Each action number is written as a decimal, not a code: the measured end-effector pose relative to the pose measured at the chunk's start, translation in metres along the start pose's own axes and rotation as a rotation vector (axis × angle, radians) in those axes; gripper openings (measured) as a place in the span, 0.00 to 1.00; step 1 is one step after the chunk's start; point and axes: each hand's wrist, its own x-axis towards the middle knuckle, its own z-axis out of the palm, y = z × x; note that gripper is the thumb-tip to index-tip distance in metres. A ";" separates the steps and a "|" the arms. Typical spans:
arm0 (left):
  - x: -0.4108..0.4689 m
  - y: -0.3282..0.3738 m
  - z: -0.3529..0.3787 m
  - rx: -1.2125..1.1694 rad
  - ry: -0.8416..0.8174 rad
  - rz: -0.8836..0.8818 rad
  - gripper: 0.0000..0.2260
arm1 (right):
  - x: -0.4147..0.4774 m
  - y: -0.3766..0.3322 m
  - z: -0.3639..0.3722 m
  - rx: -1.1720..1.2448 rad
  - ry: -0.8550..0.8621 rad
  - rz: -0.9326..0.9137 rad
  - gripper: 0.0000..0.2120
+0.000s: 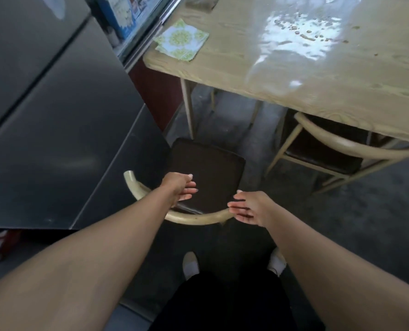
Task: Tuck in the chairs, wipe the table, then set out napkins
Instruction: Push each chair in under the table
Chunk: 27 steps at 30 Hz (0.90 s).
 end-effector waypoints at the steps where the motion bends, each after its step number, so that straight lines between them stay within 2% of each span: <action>1: 0.003 -0.004 -0.018 -0.001 0.019 -0.015 0.11 | 0.000 0.005 0.018 -0.010 0.006 0.020 0.12; 7: 0.028 -0.039 -0.098 -0.015 0.221 -0.154 0.10 | 0.012 0.031 0.103 -0.067 0.033 0.150 0.12; 11: 0.044 -0.055 -0.113 0.006 0.308 -0.240 0.18 | 0.028 0.044 0.128 -0.058 0.041 0.263 0.18; 16: 0.068 -0.059 -0.109 -0.073 0.273 -0.267 0.21 | 0.055 0.048 0.148 0.130 0.081 0.316 0.16; 21: 0.092 -0.062 -0.104 -0.160 0.216 -0.343 0.15 | 0.081 0.051 0.162 0.458 0.093 0.323 0.15; 25: 0.096 -0.053 -0.098 -0.228 0.175 -0.391 0.11 | 0.084 0.034 0.161 0.576 0.129 0.361 0.15; 27: 0.096 -0.043 -0.094 -0.227 0.163 -0.397 0.12 | 0.084 0.026 0.158 0.599 0.125 0.357 0.18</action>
